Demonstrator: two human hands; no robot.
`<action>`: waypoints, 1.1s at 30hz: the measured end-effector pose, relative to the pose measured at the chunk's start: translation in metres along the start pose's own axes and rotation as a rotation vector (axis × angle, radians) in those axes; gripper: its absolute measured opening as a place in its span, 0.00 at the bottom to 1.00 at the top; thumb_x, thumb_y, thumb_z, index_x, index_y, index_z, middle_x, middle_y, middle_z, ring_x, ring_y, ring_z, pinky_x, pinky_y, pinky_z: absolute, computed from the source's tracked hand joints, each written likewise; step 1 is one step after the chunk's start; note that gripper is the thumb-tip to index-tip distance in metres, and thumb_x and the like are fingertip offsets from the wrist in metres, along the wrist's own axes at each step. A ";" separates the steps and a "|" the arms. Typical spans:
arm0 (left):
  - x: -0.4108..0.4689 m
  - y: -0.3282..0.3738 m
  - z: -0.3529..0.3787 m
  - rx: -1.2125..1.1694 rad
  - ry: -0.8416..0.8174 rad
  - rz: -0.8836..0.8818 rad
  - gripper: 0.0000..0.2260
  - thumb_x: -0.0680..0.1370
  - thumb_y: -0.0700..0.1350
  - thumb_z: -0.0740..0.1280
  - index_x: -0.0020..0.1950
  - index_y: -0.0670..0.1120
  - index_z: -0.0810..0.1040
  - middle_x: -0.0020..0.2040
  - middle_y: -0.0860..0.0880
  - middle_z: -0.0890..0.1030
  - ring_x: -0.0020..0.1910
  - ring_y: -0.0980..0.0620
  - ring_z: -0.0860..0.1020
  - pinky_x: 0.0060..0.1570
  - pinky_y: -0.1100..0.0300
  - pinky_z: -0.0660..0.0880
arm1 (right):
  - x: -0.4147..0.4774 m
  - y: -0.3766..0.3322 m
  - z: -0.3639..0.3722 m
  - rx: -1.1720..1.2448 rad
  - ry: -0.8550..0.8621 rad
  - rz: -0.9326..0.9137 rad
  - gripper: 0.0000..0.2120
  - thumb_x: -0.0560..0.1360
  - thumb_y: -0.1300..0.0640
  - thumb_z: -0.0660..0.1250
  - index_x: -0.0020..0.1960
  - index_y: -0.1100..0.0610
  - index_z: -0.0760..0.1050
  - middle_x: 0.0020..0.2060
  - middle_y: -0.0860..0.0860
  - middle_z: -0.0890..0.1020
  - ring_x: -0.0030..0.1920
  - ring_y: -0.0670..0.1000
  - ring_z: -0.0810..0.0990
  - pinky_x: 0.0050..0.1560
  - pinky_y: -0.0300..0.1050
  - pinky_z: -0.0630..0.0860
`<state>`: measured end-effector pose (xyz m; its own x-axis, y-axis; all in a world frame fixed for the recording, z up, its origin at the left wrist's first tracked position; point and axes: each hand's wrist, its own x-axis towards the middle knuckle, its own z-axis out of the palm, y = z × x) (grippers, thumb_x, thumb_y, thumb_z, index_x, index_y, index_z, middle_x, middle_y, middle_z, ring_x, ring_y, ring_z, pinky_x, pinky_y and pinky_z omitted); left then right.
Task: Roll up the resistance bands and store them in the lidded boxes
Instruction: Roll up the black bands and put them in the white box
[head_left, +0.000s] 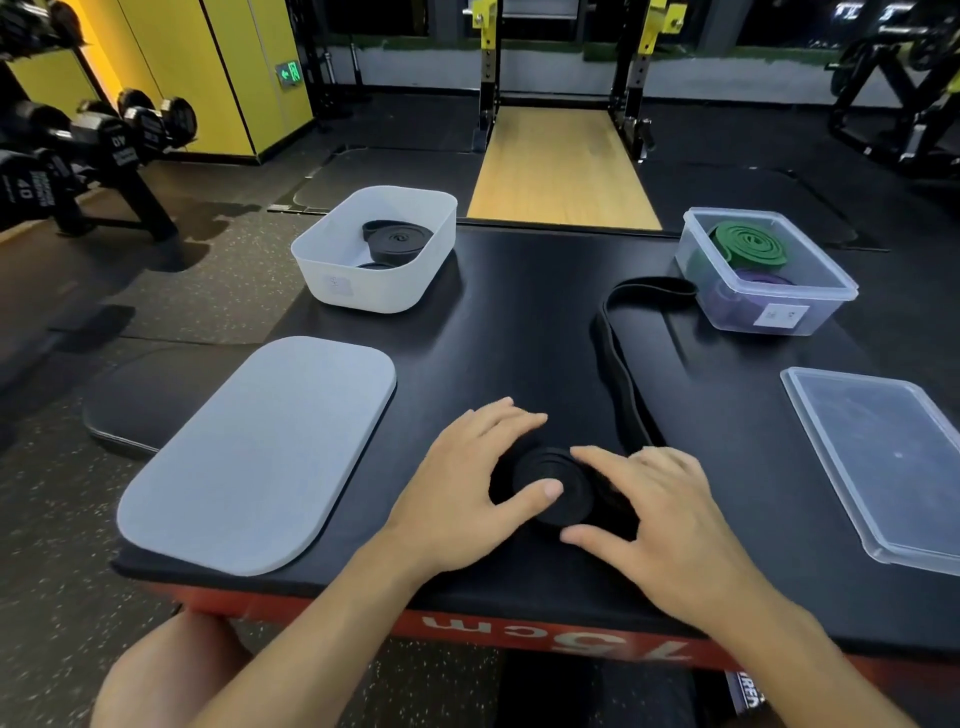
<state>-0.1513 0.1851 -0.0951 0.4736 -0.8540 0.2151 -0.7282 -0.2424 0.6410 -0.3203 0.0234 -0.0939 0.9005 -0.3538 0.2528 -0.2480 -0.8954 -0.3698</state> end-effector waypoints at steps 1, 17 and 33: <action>0.000 0.000 -0.001 0.005 -0.028 0.021 0.28 0.80 0.63 0.65 0.80 0.59 0.67 0.74 0.66 0.70 0.77 0.69 0.60 0.80 0.59 0.53 | 0.002 0.005 -0.004 0.024 -0.093 0.000 0.32 0.73 0.29 0.65 0.75 0.33 0.63 0.49 0.29 0.69 0.57 0.38 0.66 0.70 0.45 0.62; -0.001 -0.001 -0.002 0.086 -0.097 0.100 0.33 0.74 0.60 0.67 0.78 0.53 0.71 0.76 0.61 0.72 0.79 0.67 0.57 0.82 0.57 0.49 | -0.004 0.006 0.001 -0.206 0.055 -0.076 0.29 0.77 0.35 0.61 0.72 0.48 0.77 0.52 0.43 0.78 0.50 0.47 0.76 0.50 0.44 0.77; -0.003 0.001 0.003 0.081 -0.014 0.041 0.35 0.70 0.66 0.69 0.74 0.53 0.77 0.70 0.59 0.76 0.74 0.65 0.65 0.74 0.72 0.56 | -0.021 -0.020 0.013 -0.208 0.149 0.087 0.20 0.73 0.40 0.71 0.59 0.53 0.81 0.46 0.43 0.78 0.45 0.49 0.76 0.47 0.46 0.75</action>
<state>-0.1543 0.1859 -0.0973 0.4361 -0.8701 0.2294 -0.7846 -0.2429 0.5704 -0.3302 0.0520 -0.1033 0.8137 -0.4542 0.3628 -0.4044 -0.8906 -0.2080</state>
